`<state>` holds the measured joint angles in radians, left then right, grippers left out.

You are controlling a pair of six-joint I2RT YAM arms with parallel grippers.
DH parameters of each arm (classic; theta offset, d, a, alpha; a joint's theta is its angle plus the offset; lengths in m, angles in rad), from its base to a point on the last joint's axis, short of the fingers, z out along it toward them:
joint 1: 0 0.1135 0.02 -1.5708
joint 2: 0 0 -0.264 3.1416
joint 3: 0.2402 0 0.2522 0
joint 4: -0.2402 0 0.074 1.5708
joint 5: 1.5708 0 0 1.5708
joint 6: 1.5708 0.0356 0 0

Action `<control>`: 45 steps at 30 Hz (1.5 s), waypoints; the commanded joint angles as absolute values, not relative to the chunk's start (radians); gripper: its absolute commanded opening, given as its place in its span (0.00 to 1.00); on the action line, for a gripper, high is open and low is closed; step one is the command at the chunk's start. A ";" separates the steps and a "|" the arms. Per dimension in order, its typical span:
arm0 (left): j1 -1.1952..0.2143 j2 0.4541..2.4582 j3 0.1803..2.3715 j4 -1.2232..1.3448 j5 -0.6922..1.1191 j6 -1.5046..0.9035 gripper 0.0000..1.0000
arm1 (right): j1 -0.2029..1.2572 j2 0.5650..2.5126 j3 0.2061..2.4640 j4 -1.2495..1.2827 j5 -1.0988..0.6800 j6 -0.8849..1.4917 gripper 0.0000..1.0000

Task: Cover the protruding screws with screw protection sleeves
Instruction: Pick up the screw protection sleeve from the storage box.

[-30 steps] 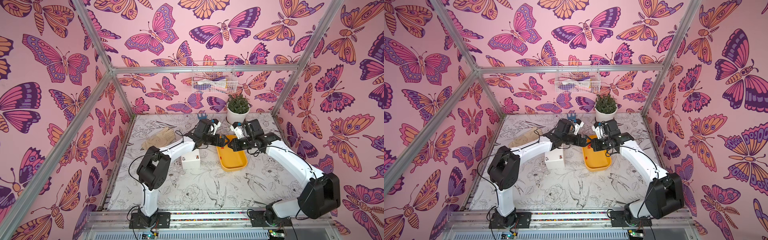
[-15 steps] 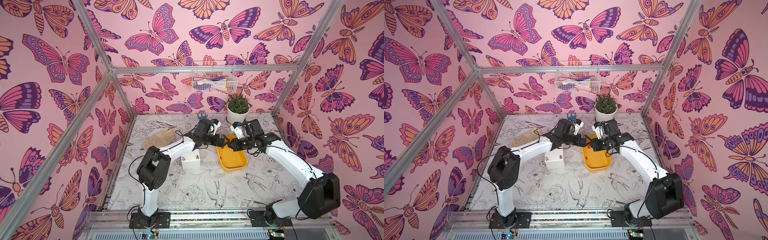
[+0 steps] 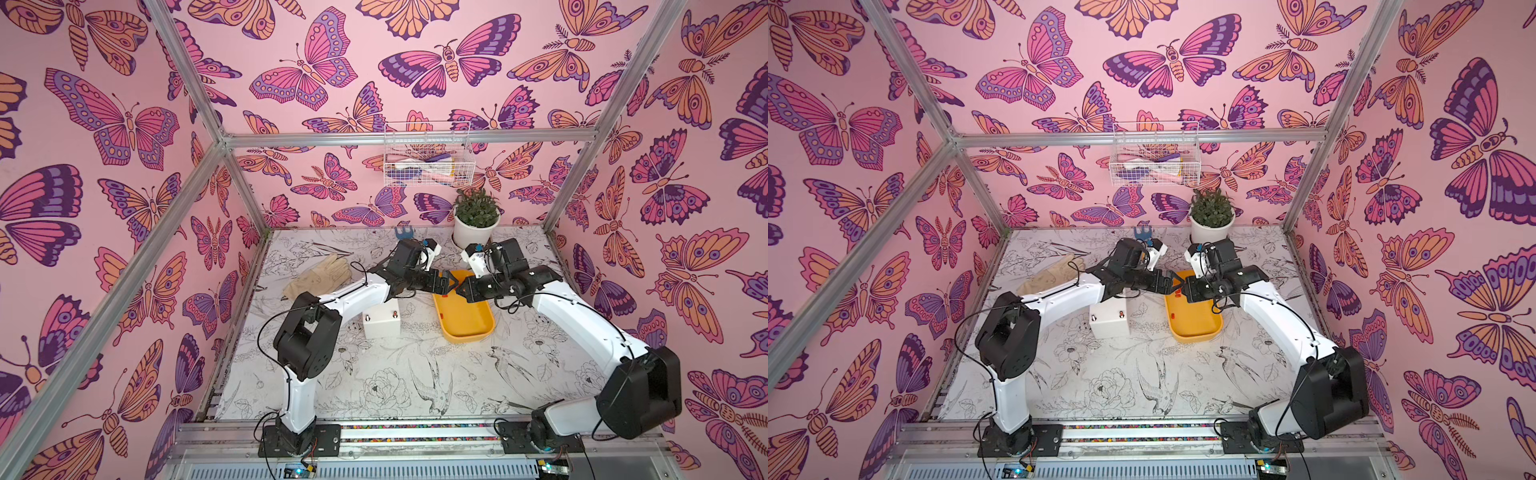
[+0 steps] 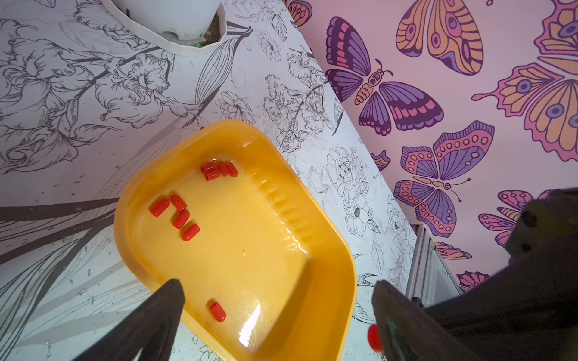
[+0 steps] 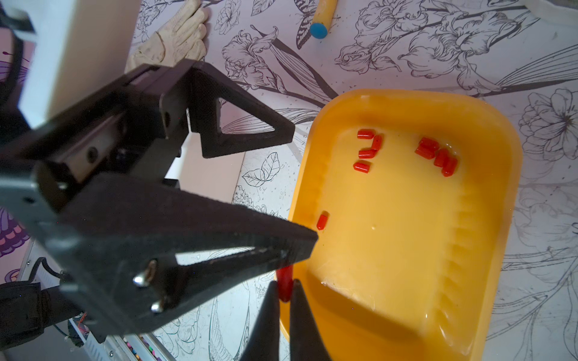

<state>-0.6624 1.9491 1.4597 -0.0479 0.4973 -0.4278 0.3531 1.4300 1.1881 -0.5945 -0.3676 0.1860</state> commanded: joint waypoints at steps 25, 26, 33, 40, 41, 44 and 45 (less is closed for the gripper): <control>-0.669 1.972 1.436 -0.047 0.497 -0.428 0.96 | 0.344 1.397 1.183 -0.575 -0.365 0.195 0.10; -0.669 1.972 1.437 -0.048 0.498 -0.428 0.96 | 0.344 1.397 1.183 -0.576 -0.364 0.195 0.10; -0.669 1.967 1.437 -0.048 0.492 -0.426 0.96 | 0.345 1.398 1.183 -0.573 -0.367 0.195 0.10; -0.667 1.962 1.448 -0.047 0.477 -0.429 0.97 | 0.345 1.404 1.183 -0.573 -0.389 0.190 0.10; -0.667 1.962 1.450 -0.047 0.469 -0.431 0.97 | 0.345 1.404 1.184 -0.575 -0.391 0.188 0.10; -0.661 1.961 1.454 -0.033 0.448 -0.439 0.98 | 0.345 1.405 1.184 -0.577 -0.387 0.188 0.10; -0.656 1.963 1.457 -0.026 0.447 -0.446 0.98 | 0.345 1.407 1.186 -0.578 -0.385 0.187 0.10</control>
